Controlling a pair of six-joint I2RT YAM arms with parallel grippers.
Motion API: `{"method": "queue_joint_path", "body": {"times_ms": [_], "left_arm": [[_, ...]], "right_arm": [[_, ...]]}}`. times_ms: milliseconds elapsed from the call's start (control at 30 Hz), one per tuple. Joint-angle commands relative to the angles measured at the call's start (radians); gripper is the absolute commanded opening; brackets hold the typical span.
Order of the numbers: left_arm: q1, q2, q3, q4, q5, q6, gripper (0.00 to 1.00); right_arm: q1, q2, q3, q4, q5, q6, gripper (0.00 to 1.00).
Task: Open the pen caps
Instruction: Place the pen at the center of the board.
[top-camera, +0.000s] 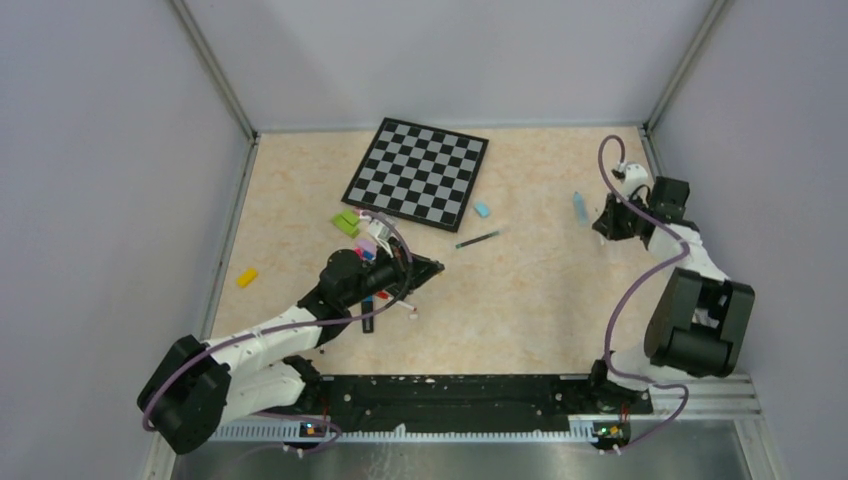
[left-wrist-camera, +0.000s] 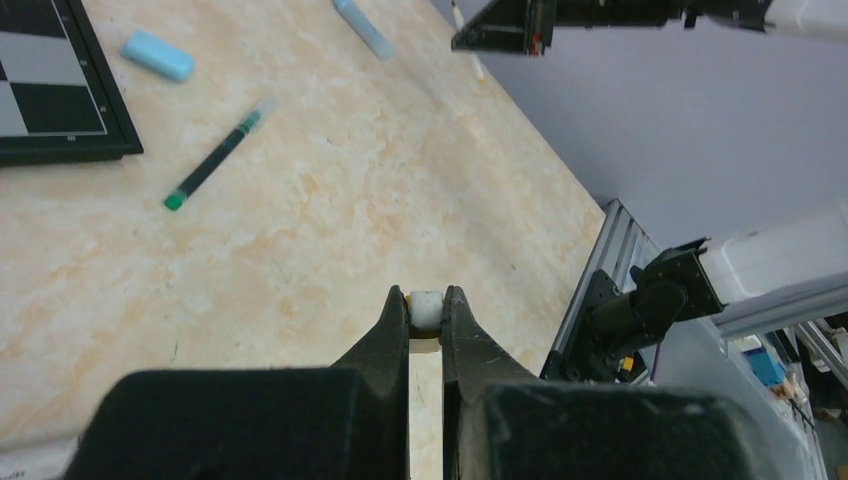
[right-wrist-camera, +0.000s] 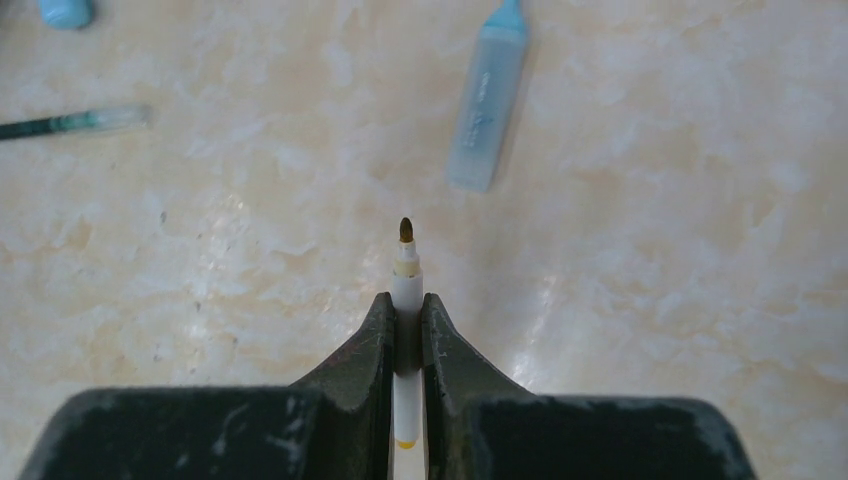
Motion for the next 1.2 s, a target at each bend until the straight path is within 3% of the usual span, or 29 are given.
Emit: {"method": "queue_joint_path", "body": {"times_ms": [0,233,533,900,1167], "left_arm": [[0.0,-0.074,-0.049,-0.021,0.025,0.022,0.02],[0.0,-0.154,-0.101,-0.052,0.013,0.028,0.03],[-0.001,-0.165,-0.113,-0.069,0.009,0.045,0.03],[0.0,-0.082,-0.083,-0.05,0.055,0.022,0.03],[-0.002,-0.045,-0.052,-0.059,0.074,0.013,0.03]], "right_arm": [[-0.005,0.155,0.189,-0.014,0.077,-0.004,0.0],[-0.005,0.388,0.426,-0.136,0.045,0.003,0.08],[-0.002,0.566,0.562,-0.169,0.061,0.053,0.13],[-0.002,0.638,0.594,-0.185,0.048,0.066,0.22],[-0.003,0.542,0.534,-0.139,0.055,0.06,0.25]]}}
